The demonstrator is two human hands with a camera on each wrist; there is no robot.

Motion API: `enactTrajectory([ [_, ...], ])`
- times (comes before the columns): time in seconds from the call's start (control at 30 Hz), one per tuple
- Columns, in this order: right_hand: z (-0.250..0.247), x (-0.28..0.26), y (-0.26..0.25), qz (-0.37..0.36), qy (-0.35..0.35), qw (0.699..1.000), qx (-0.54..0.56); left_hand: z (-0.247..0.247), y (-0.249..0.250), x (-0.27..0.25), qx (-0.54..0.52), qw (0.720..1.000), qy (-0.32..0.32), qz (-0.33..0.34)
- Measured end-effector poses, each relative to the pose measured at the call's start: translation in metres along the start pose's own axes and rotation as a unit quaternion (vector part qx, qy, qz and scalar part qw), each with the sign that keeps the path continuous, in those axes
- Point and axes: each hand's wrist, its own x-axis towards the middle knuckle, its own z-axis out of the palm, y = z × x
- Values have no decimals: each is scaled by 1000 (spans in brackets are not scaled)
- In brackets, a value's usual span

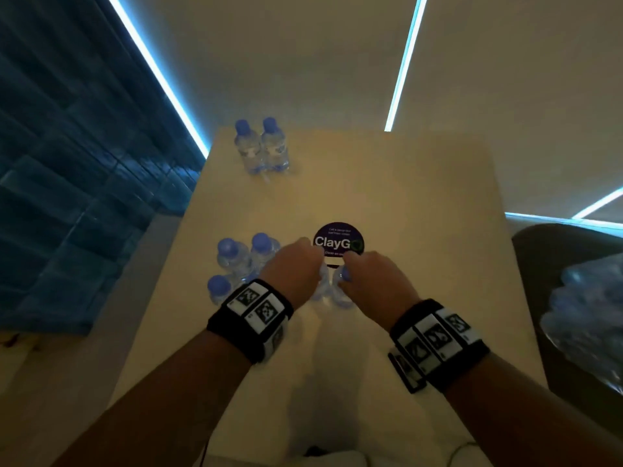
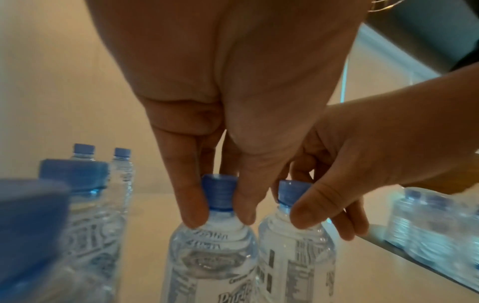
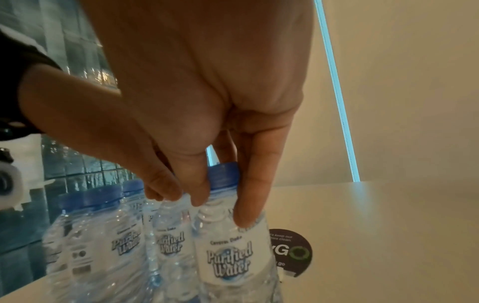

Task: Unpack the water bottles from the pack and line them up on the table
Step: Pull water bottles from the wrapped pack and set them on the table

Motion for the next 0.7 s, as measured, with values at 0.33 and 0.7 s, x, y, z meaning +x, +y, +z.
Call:
enactTrajectory([
  [0.33, 10, 17, -10, 51, 76, 991, 99, -23, -22, 0, 43, 997, 22, -53],
  [0.7, -10, -188, 243, 402, 170, 892, 115, -4, 233, -8, 25, 981, -17, 191],
])
